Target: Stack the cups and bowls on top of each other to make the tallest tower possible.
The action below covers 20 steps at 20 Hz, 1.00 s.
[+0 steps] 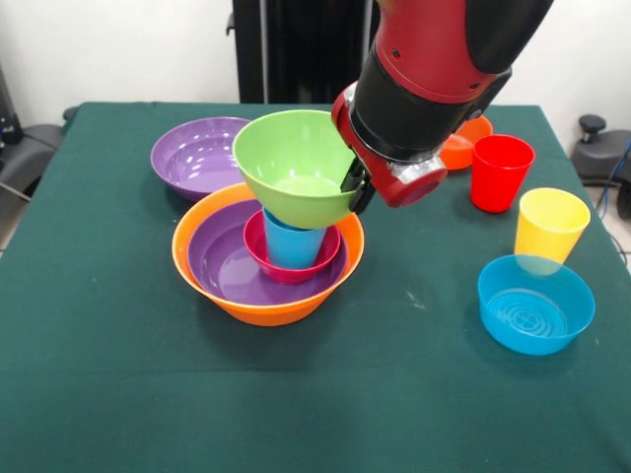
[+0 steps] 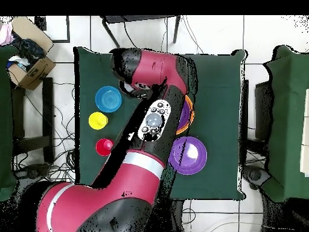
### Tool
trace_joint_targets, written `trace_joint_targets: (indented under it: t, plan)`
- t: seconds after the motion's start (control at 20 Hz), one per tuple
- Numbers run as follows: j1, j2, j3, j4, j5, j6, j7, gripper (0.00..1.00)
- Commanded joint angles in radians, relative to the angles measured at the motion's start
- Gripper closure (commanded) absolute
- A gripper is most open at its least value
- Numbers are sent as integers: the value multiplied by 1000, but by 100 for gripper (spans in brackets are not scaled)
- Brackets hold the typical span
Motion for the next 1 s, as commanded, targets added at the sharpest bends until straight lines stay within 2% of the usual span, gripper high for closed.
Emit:
trace_joint_targets:
  t: [0.05,1.0]
  plan:
    - [2,33,105,26,-31,-12,44,100]
    - [-20,24,106,47,-45,-27,1,100]
